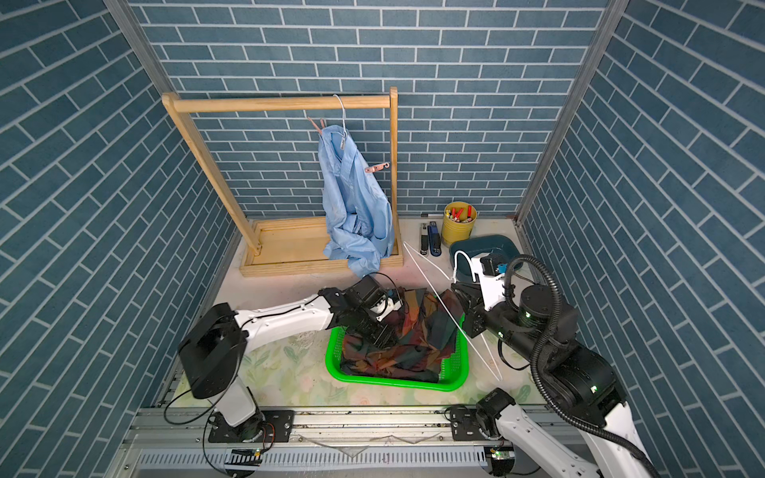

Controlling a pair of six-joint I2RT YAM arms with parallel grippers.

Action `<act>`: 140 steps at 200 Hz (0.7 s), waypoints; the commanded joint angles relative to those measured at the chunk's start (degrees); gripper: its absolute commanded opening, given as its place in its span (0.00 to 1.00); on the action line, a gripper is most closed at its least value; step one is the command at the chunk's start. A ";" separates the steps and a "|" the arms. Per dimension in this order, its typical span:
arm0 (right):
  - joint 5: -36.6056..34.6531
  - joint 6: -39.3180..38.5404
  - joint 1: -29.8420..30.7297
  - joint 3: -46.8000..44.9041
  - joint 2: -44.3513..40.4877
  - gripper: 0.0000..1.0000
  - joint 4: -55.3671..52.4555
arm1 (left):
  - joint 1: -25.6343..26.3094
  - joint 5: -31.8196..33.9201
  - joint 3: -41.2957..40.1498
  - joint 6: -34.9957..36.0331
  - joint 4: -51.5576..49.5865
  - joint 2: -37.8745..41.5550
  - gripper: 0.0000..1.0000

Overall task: Remove the clothespins securing long-sleeve shirts to the hanger
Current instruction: Adjust the long-sleeve shirt at the bin, then place the hanger on the clothesline.

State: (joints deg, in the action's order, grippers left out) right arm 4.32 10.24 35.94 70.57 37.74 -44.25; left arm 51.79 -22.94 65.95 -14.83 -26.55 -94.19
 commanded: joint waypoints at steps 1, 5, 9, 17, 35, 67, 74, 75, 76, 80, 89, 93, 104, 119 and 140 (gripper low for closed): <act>0.38 0.58 -0.08 1.81 0.70 0.00 0.33 | -0.02 2.80 1.26 3.85 -2.66 6.12 0.80; 0.43 0.49 -0.08 2.00 0.83 0.00 0.10 | -0.02 2.87 1.22 4.56 -2.80 7.13 0.82; 0.42 0.36 -0.08 2.11 1.07 0.00 -0.04 | -0.02 2.92 1.03 5.15 -2.96 8.07 0.84; 1.22 0.14 -0.08 2.19 1.31 0.00 -0.22 | -0.07 3.44 0.69 6.33 -3.31 10.17 0.86; 2.82 -0.29 -0.08 2.32 1.64 0.00 -0.31 | -0.28 4.82 -0.66 8.57 -3.91 15.48 0.96; 5.44 -1.05 -0.09 2.47 3.57 0.00 -0.66 | -1.38 6.19 -1.88 12.59 -3.90 27.07 1.00; 6.83 -1.32 -0.09 2.41 4.27 0.00 -0.66 | -1.59 6.09 -1.84 14.79 -3.53 29.76 1.00; 6.97 -1.39 -0.09 2.40 4.32 0.00 -0.66 | -1.60 6.12 -1.82 14.94 -3.52 30.12 1.00; 7.30 -1.42 -0.08 2.39 4.43 0.00 -0.66 | -1.60 6.22 -1.80 15.37 -3.43 30.47 1.00; 8.27 -1.57 -0.08 2.38 4.80 0.00 -0.60 | -1.60 6.40 -1.73 16.96 -3.15 31.81 1.00; 10.78 -2.02 -0.11 2.08 5.51 0.00 -0.12 | -1.69 6.23 -1.34 21.38 -2.76 34.20 1.00; 11.98 -2.27 -0.06 1.84 5.74 0.00 0.14 | -1.75 5.90 -1.11 23.79 -2.57 35.01 1.00; 15.87 -2.79 -0.08 1.34 6.52 0.00 1.11 | -2.02 4.00 0.49 29.82 -2.68 36.49 1.00; 21.12 -3.21 -0.06 1.02 7.78 0.00 2.35 | -4.46 -3.77 3.77 34.03 -2.58 36.39 1.00; 27.99 -3.30 -0.02 1.04 9.25 0.00 4.09 | -9.74 -16.66 9.51 35.68 -3.55 31.95 0.97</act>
State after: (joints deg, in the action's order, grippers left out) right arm 21.12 9.69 35.94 71.66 45.91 -43.86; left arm 46.63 -25.71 70.06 12.88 -29.30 -57.80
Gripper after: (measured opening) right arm 0.056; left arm 0.988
